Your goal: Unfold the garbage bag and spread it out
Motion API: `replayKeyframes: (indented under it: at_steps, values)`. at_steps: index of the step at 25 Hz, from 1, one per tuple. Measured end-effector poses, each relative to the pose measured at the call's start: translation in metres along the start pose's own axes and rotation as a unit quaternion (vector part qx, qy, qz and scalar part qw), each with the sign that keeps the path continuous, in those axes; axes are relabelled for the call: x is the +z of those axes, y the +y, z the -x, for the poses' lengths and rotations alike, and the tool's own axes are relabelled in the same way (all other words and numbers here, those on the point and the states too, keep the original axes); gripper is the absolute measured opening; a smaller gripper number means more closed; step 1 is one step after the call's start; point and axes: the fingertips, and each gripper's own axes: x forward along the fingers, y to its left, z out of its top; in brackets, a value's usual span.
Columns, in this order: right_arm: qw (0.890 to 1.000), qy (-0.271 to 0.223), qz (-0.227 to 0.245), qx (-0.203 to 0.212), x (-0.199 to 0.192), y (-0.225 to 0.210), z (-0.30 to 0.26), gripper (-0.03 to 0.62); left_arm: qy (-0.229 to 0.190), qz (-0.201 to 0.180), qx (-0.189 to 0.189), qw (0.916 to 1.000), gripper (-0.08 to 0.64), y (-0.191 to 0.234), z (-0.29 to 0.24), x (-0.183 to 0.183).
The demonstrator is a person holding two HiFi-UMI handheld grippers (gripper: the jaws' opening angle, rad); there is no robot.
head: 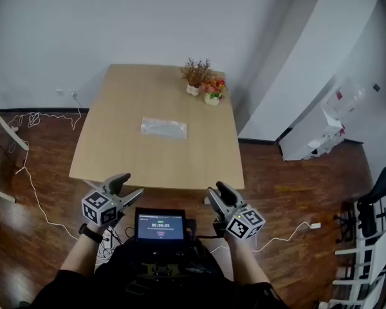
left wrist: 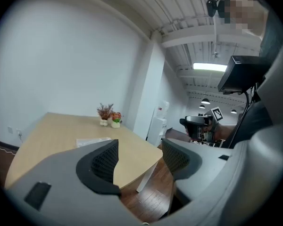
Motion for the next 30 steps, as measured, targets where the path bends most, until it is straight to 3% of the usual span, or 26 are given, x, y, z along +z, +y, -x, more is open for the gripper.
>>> replayKeyframes:
  at_steps: [12, 22, 30]
  values:
    - [1.0, 0.019, -0.006, 0.007, 0.001, -0.025, -0.024, 0.215, 0.009, 0.004, 0.011, 0.9999, 0.291, 0.02, -0.028, 0.005]
    - [1.0, 0.025, 0.011, -0.014, 0.028, -0.059, -0.098, 0.216, 0.016, 0.0, -0.016, 0.9997, 0.291, 0.089, -0.092, 0.031]
    - [0.999, 0.012, 0.016, -0.042, 0.059, -0.092, -0.182, 0.215, 0.03, -0.046, -0.053, 0.9971, 0.291, 0.151, -0.145, 0.07]
